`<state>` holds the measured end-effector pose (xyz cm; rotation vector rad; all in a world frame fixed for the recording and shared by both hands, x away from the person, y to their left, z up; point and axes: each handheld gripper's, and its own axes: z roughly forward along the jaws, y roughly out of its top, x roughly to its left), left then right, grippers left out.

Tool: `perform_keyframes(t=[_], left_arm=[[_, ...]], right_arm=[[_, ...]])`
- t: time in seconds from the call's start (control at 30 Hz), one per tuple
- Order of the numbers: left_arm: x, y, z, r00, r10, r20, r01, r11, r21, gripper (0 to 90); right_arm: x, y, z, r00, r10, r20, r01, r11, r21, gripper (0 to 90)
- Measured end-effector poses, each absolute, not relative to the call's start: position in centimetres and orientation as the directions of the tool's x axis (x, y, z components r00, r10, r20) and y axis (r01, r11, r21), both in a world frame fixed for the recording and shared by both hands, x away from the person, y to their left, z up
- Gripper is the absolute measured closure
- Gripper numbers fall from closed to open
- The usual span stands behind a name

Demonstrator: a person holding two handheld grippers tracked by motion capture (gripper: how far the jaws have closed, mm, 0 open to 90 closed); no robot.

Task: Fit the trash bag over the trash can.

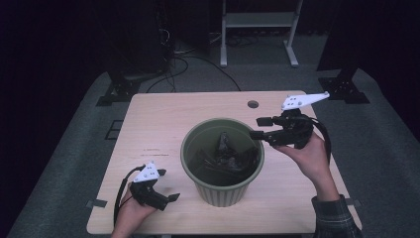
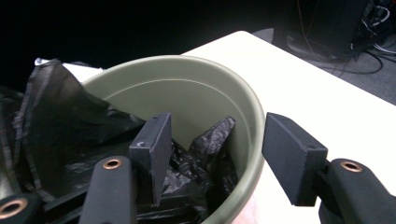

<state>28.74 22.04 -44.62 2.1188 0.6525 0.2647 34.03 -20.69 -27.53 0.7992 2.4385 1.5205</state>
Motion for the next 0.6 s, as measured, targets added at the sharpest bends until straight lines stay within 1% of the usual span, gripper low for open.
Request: perform_keyframes(t=[0.03,0.07,0.1,0.27,0.3,0.33,0.4,0.43,0.47,0.5,0.53,0.57,0.6], left_arm=[[28.6,22.2,-43.9,0.844,0.532,-0.058,0.344,-0.456,0.82,2.5],[28.6,22.2,-43.9,0.844,0.532,-0.058,0.344,-0.456,0.82,3.0],[28.5,22.3,-43.1,0.85,0.524,-0.057,0.336,-0.456,0.824,4.1],[28.2,22.8,-41.5,0.859,0.509,-0.058,0.322,-0.449,0.833,14.9],[28.1,23.0,-40.7,0.867,0.495,-0.059,0.315,-0.452,0.835,19.6],[28.1,23.1,-40.3,0.868,0.493,-0.056,0.309,-0.449,0.838,22.5],[28.0,23.3,-39.9,0.868,0.493,-0.053,0.305,-0.447,0.841,23.9],[28.0,23.4,-39.4,0.871,0.488,-0.057,0.303,-0.444,0.843,28.0],[27.9,23.6,-39.0,0.873,0.483,-0.059,0.301,-0.44,0.846,35.2],[27.8,23.7,-38.6,0.873,0.484,-0.067,0.303,-0.429,0.851,35.2],[27.7,23.8,-38.1,0.877,0.476,-0.069,0.301,-0.431,0.851,37.5],[27.5,23.8,-37.2,0.884,0.462,-0.074,0.296,-0.428,0.854,43.2],[27.5,23.8,-37.2,0.884,0.462,-0.074,0.296,-0.428,0.854,46.7]], right_arm=[[33.9,-20.7,-27.5,-0.848,0.51,0.143,0.351,0.34,0.872,41.1],[33.9,-20.7,-27.5,-0.848,0.51,0.143,0.351,0.34,0.872,41.1],[33.6,-20.6,-27.5,-0.853,0.502,0.14,0.344,0.34,0.875,41.2],[33.2,-20.5,-27.5,-0.86,0.49,0.141,0.338,0.34,0.878,41.2],[33.2,-20.4,-27.6,-0.861,0.487,0.142,0.337,0.34,0.878,41.3],[33.2,-20.4,-27.6,-0.861,0.487,0.144,0.339,0.34,0.877,41.3],[33.2,-20.4,-27.7,-0.862,0.486,0.145,0.34,0.341,0.876,41.3],[33.2,-20.4,-27.7,-0.863,0.484,0.144,0.339,0.342,0.876,41.3],[33.3,-20.4,-27.7,-0.864,0.482,0.148,0.339,0.34,0.877,41.4],[33.3,-20.4,-27.7,-0.864,0.482,0.148,0.339,0.34,0.877,41.3],[33.2,-20.4,-27.7,-0.864,0.48,0.148,0.339,0.339,0.878,41.4],[33.2,-20.4,-27.7,-0.866,0.477,0.153,0.339,0.335,0.879,41.6],[33.2,-20.4,-27.7,-0.866,0.477,0.153,0.339,0.335,0.879,41.6]])
